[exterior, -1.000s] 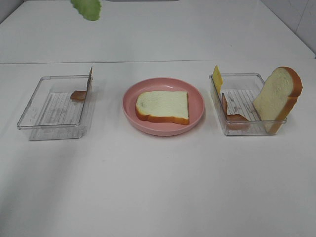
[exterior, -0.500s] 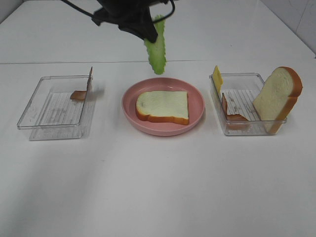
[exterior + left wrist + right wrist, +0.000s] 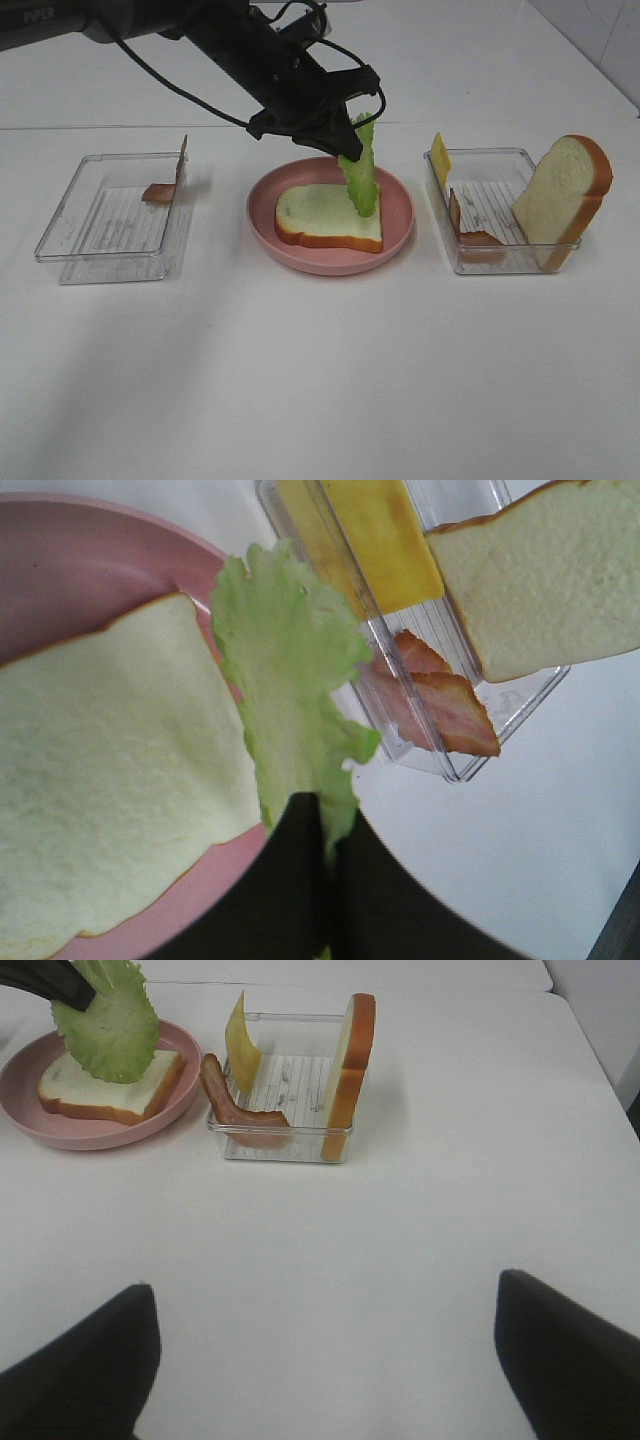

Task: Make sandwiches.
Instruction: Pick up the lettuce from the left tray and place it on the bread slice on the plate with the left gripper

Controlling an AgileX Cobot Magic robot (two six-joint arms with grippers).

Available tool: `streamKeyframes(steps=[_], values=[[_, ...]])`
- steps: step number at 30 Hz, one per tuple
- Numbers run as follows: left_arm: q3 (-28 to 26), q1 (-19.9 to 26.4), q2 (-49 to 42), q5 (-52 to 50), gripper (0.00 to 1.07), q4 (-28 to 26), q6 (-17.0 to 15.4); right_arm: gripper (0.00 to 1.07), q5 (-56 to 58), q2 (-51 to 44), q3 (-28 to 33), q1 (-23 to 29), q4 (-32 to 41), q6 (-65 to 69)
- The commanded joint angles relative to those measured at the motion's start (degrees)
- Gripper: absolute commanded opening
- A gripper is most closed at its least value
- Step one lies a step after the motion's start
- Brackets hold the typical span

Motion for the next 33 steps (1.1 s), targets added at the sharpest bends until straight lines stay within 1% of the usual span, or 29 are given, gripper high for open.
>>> streamKeyframes(steps=[1,5,15,19,20,21,23,25,26,27,28,30,33], values=[[-0.17,-0.23,0.52,-1.32,0.0,-1.38,0.4,0.82,-0.17,-1.15,0.06,0.11,-0.34,0.0],[-0.29,-0.23,1.2,-3.44,0.0,-1.49,0.52,0.82,-0.17,-1.15,0.06,0.11,-0.34,0.0],[-0.29,-0.23,3.5,-3.32,0.0,-2.41,0.57,0.82,-0.17,-1.15,0.06,0.11,-0.34,0.0],[-0.29,-0.23,3.67,-3.04,0.0,-0.57,0.57,0.82,-0.17,-1.15,0.06,0.11,-0.34,0.0],[-0.29,-0.23,3.67,-3.04,0.0,1.09,0.52,0.82,-0.17,-1.15,0.06,0.11,-0.34,0.0],[-0.29,-0.23,3.67,-3.04,0.0,1.09,0.52,0.82,-0.17,-1.15,0.06,0.11,-0.34,0.0],[-0.29,-0.23,3.67,-3.04,0.0,2.01,0.11,0.82,-0.17,-1.15,0.06,0.11,-0.34,0.0],[-0.29,-0.23,3.67,-2.98,0.0,6.19,-2.69,0.82,-0.17,-1.15,0.06,0.11,-0.34,0.0],[-0.29,-0.23,3.67,-2.98,0.0,6.19,-2.69,0.82,-0.17,-1.15,0.06,0.11,-0.34,0.0],[-0.29,-0.23,3.67,-2.64,0.0,7.45,-4.24,0.82,-0.17,-1.15,0.06,0.11,-0.34,0.0],[-0.29,-0.23,3.67,-2.64,0.0,7.45,-4.24,0.82,-0.17,-1.15,0.06,0.11,-0.34,0.0],[-0.29,-0.23,3.67,-1.72,0.0,9.45,-5.9,0.82,-0.17,-1.15,0.06,0.11,-0.34,0.0],[-0.29,-0.23,3.67,-0.97,0.0,10.94,-5.96,0.82,-0.17,-1.15,0.06,0.11,-0.34,0.0]])
